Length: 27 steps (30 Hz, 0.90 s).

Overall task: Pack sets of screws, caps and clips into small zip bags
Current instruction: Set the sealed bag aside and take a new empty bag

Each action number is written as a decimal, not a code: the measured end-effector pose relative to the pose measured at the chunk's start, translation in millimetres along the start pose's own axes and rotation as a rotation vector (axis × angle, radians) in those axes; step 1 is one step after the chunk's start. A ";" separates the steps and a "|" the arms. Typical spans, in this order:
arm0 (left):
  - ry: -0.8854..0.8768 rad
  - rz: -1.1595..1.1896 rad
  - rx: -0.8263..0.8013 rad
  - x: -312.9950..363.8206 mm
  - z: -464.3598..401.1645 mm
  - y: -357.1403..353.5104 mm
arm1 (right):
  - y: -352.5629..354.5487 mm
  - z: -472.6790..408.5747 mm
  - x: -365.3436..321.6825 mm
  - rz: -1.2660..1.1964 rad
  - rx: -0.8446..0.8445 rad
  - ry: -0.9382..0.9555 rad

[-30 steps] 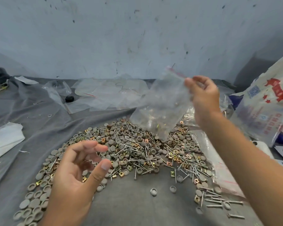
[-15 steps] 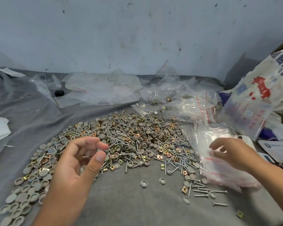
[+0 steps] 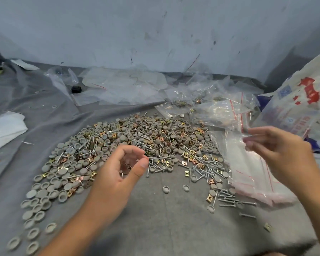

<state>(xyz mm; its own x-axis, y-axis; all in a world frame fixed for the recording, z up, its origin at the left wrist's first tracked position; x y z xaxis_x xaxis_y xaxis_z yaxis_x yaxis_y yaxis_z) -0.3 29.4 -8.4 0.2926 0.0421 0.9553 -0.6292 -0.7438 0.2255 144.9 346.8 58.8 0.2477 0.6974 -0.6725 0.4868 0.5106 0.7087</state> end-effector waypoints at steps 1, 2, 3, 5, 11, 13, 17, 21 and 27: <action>0.009 -0.024 -0.031 2.2 0.2 -7.3 | -9.5 2.1 -23.3 -0.171 0.016 0.059; 0.011 -0.045 -0.070 4.8 0.9 -15.8 | -24.1 3.9 -46.7 -0.342 -0.001 0.109; 0.006 -0.063 -0.112 7.3 2.7 -25.2 | -43.4 5.3 -68.4 -0.465 -0.039 0.151; -0.006 -0.073 -0.170 10.3 8.5 -40.7 | -88.7 8.9 -102.5 -0.570 -0.144 0.202; 0.107 -0.016 -0.084 -0.1 13.0 -30.9 | -157.4 12.3 -107.0 -0.814 -0.315 0.115; 0.121 0.014 -0.031 -2.9 9.7 -20.1 | -159.6 13.0 -98.3 -0.880 -0.355 0.087; 0.110 -0.120 0.011 -0.8 7.6 -10.2 | -168.0 17.8 -96.9 -0.892 -0.436 0.040; 0.118 -0.219 0.055 -1.7 12.7 -13.8 | -169.2 19.5 -99.0 -0.896 -0.369 -0.019; -0.139 -0.635 0.227 12.4 18.6 -8.7 | -170.4 21.7 -103.2 -0.911 -0.314 0.007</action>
<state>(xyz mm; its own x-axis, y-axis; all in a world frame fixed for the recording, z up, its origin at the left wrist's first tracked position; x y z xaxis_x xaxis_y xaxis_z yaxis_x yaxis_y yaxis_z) 22.2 24.0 -2.0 0.6535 0.4413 0.6150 -0.1434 -0.7255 0.6731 54.5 176.9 2.8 -0.1199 -0.0313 -0.9923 0.2428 0.9682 -0.0599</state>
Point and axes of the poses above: each hand's wrist, its own z-axis away from the middle knuckle, its own y-axis out of the back of the hand, x = y × z, the point moved 4 cm from there along -z, towards the middle knuckle, and after that the axes turned 12 degrees about -x, right-handed, at the moved point
